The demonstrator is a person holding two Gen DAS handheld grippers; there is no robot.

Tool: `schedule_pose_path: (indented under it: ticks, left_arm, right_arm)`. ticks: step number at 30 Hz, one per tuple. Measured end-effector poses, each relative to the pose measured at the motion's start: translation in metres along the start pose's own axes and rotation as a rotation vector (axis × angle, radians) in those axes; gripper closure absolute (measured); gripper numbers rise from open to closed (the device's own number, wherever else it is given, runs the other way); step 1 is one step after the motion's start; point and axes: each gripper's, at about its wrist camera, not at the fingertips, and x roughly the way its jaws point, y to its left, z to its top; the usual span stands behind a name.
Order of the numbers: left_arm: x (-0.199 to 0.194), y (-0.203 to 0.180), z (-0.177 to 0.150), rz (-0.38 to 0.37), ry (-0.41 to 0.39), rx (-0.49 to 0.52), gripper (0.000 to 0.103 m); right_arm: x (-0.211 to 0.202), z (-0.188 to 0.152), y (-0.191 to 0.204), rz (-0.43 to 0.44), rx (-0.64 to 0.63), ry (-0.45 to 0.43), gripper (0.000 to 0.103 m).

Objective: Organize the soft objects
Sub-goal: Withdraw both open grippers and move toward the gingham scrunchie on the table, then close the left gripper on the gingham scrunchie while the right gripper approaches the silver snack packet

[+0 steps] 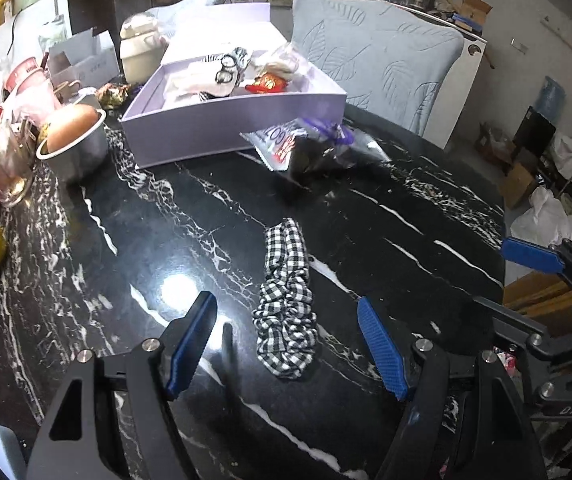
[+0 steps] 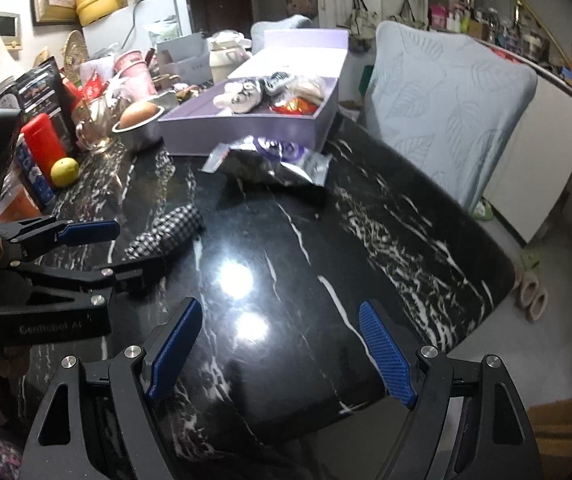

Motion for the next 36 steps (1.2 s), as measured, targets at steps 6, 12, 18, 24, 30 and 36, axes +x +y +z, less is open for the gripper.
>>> schedule_pose_path:
  ticks: [6, 12, 18, 24, 30, 36]
  left_arm:
    - [0.019, 0.006, -0.003, -0.004, 0.021, -0.008, 0.052]
    - [0.024, 0.012, 0.000, 0.010, -0.005, 0.010, 0.080]
    - [0.024, 0.029, 0.013, 0.009, -0.020, -0.019, 0.081]
    - [0.022, 0.052, 0.030, 0.036, -0.048, -0.060, 0.081]
    - [0.024, 0.071, 0.040, 0.057, -0.065, -0.104, 0.081]
    - [0.029, 0.081, 0.046, 0.060, -0.059, -0.120, 0.081]
  right_arm:
    - [0.011, 0.000, -0.008, -0.004, 0.020, 0.025, 0.021]
    - [0.020, 0.010, -0.013, -0.003, 0.014, 0.027, 0.021]
    - [0.032, 0.027, -0.016, 0.003, 0.020, 0.025, 0.021]
    - [0.049, 0.050, -0.016, -0.007, 0.003, 0.016, 0.021]
    - [0.072, 0.077, -0.016, -0.020, -0.032, 0.000, 0.015]
    - [0.099, 0.099, -0.019, 0.011, -0.058, 0.015, 0.013]
